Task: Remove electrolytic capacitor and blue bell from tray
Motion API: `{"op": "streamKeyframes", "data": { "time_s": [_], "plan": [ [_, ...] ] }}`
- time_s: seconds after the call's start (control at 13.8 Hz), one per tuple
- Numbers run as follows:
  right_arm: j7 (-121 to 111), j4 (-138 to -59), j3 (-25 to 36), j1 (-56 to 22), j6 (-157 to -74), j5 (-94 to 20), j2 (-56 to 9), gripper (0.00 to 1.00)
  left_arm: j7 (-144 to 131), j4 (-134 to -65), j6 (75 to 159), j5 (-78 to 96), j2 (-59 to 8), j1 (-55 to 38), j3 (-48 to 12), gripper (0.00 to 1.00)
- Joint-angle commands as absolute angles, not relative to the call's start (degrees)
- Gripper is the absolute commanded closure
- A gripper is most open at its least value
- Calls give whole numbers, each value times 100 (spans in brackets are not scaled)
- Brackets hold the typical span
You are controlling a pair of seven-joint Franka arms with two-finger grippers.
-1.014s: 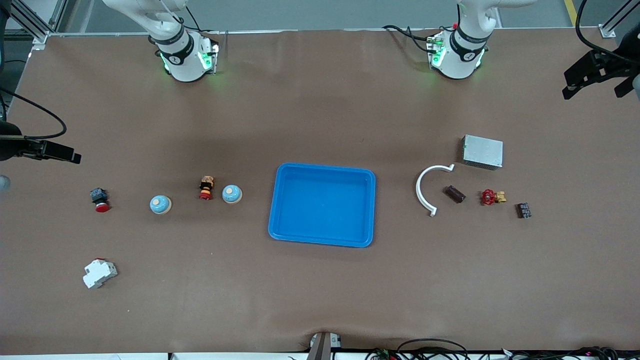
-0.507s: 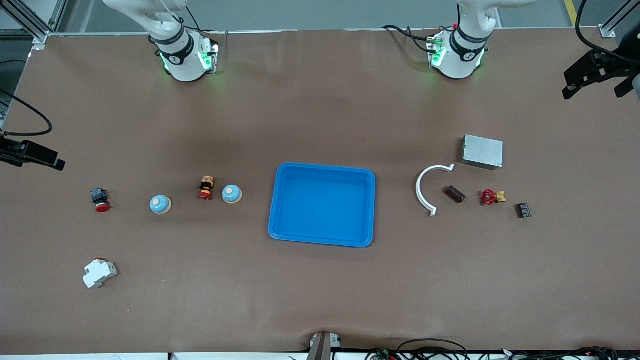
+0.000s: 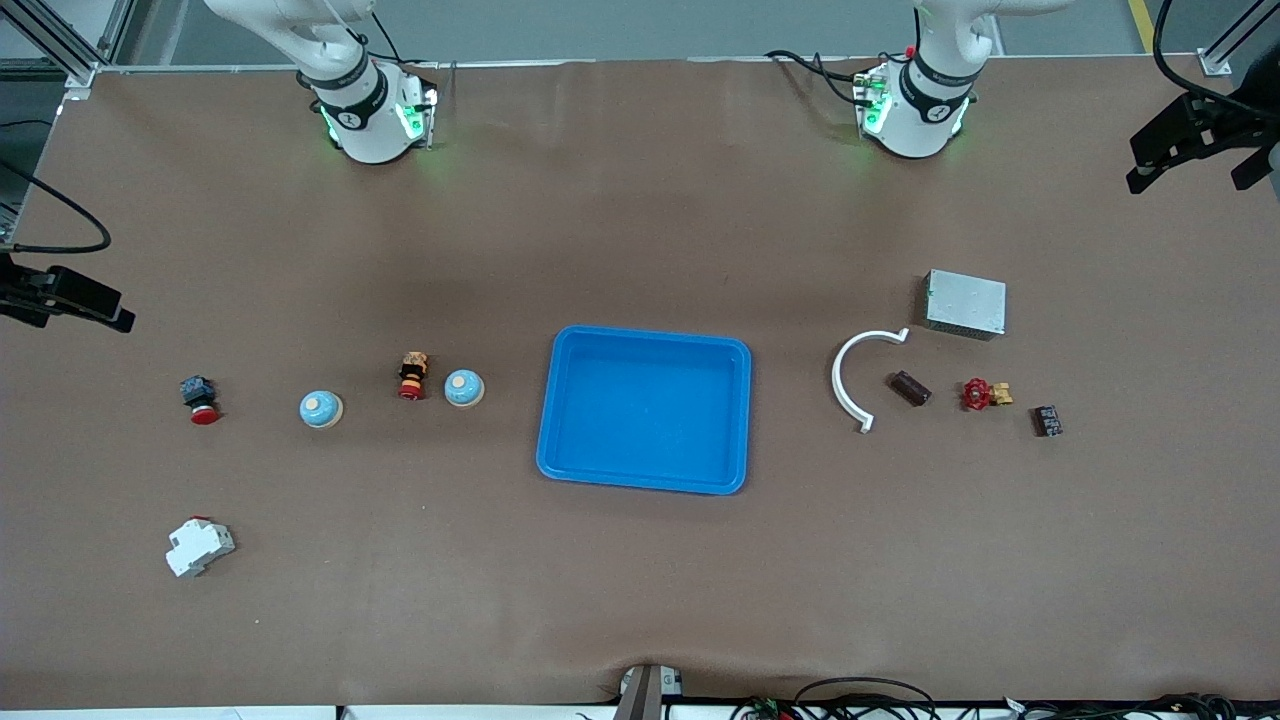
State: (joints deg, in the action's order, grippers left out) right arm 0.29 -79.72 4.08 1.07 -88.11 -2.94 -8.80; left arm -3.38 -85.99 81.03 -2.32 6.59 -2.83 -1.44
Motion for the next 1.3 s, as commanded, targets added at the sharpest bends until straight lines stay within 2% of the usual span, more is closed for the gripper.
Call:
{"op": "streamKeyframes", "data": {
  "time_s": [0.0,0.43,0.94,1.23],
  "plan": [
    [53,-8104,413,105,-8815,-202,-677,0,-229,-8754,8068,-88,888,-229,-167,0],
    [79,-8077,431,132,-8886,-202,-677,0,-237,-9386,8349,-26,1318,-229,-176,0],
    [79,-8086,431,141,-8956,-193,-703,0,-220,-9290,8350,-26,1231,-229,-158,0],
    [79,-8086,431,132,-8956,-193,-712,0,-229,-9036,8350,-35,845,-290,-176,0]
  ]
}}
